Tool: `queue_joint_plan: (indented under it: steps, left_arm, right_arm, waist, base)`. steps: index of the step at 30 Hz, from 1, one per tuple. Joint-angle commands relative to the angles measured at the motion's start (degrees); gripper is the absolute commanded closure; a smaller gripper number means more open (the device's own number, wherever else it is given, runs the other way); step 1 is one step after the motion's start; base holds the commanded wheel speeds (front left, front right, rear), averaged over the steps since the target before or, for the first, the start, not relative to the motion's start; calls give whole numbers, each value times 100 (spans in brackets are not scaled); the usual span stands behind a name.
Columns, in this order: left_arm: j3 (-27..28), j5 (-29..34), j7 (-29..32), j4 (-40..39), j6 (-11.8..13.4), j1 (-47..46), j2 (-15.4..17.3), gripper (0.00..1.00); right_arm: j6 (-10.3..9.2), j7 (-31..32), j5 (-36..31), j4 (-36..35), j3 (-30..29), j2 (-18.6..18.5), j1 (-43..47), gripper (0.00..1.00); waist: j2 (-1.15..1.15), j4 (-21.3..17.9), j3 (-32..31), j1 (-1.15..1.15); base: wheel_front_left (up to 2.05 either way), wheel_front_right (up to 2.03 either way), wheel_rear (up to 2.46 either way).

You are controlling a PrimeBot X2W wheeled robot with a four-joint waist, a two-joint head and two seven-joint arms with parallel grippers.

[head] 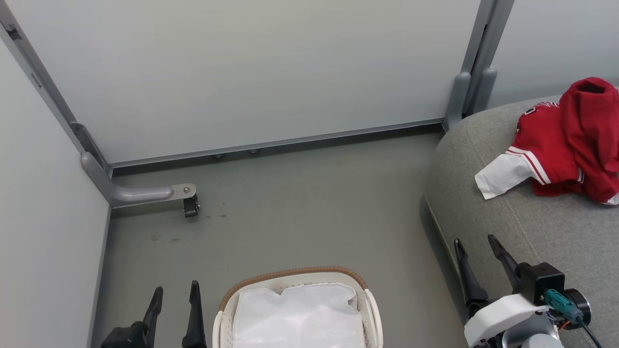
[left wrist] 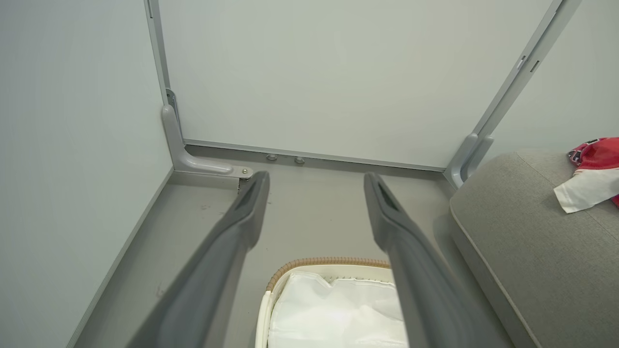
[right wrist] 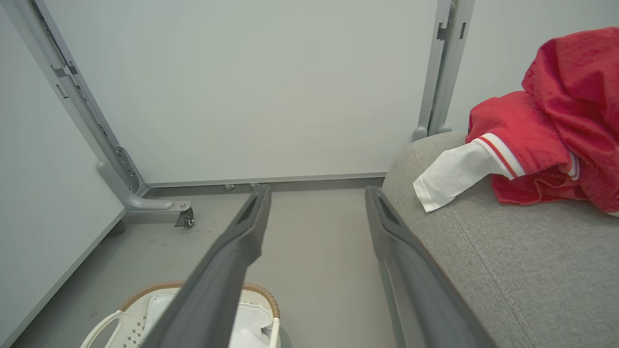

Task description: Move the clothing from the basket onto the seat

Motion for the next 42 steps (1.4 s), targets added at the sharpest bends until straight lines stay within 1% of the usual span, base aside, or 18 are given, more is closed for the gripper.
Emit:
queue_joint_plan:
  steps: [1, 15, 20, 21, 24, 42]
  left_arm:
    - [8, 69, -18, 20, -32, 8, -5, 0]
    - [67, 196, -19, 78, -78, -82, -60, 0]
    - [130, 218, -18, 81, -1, -99, -76, 0]
    - [104, 160, 1, 93, -23, -18, -63, 100]
    - [88, 95, 52, 219, -27, 1, -68, 100]
    - [412, -1597, 549, 164, -139, -310, -87, 100]
  right_arm:
    - [-8, -29, 33, 25, 10, -21, 50, 0]
    - [-8, -30, 102, 101, 77, -21, -40, 0]
    - [-8, -29, 113, 110, 57, -21, -56, 0]
    - [0, 0, 69, 96, 69, 0, -11, 100]
    - [0, 29, 118, 220, 65, 23, 34, 100]
    - [-1, 526, 2061, 82, -129, 13, -60, 100]
  waist:
    - [0, 3, 0, 0]
    - [0, 21, 13, 0]
    - [0, 16, 15, 0]
    - [0, 17, 15, 0]
    - [0, 19, 16, 0]
    - [0, 68, 45, 0]
  base:
    - [0, 0, 0]
    - [0, 0, 0]
    - [0, 0, 0]
    - [0, 0, 0]
    - [0, 0, 0]
    - [0, 0, 0]
